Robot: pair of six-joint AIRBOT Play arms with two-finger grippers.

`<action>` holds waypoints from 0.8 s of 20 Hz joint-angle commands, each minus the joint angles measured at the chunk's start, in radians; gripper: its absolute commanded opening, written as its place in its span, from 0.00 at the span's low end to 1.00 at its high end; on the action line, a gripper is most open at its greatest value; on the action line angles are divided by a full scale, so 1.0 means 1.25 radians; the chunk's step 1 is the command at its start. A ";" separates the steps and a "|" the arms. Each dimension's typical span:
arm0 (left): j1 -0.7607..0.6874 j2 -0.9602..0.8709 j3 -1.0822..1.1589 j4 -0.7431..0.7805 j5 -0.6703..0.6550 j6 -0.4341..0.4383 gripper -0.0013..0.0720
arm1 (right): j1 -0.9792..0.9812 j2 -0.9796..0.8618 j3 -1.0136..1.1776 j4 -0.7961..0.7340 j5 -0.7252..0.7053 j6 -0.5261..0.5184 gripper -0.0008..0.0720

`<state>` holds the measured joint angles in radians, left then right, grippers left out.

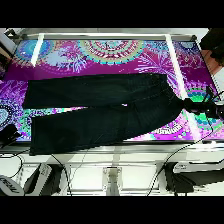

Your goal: Fold the clothes and pants, and hang the long-sleeved shirts on hangers.

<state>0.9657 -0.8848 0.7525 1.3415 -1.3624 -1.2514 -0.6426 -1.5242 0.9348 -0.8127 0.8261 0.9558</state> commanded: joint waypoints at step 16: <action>0.175 -0.146 -0.099 0.048 0.030 0.010 0.60 | 0.001 0.008 0.000 0.019 0.087 0.064 0.05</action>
<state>1.1854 -1.0344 0.6300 1.4010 -1.3354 -1.2770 -0.6426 -1.5146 0.9348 -0.7895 0.9161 1.0145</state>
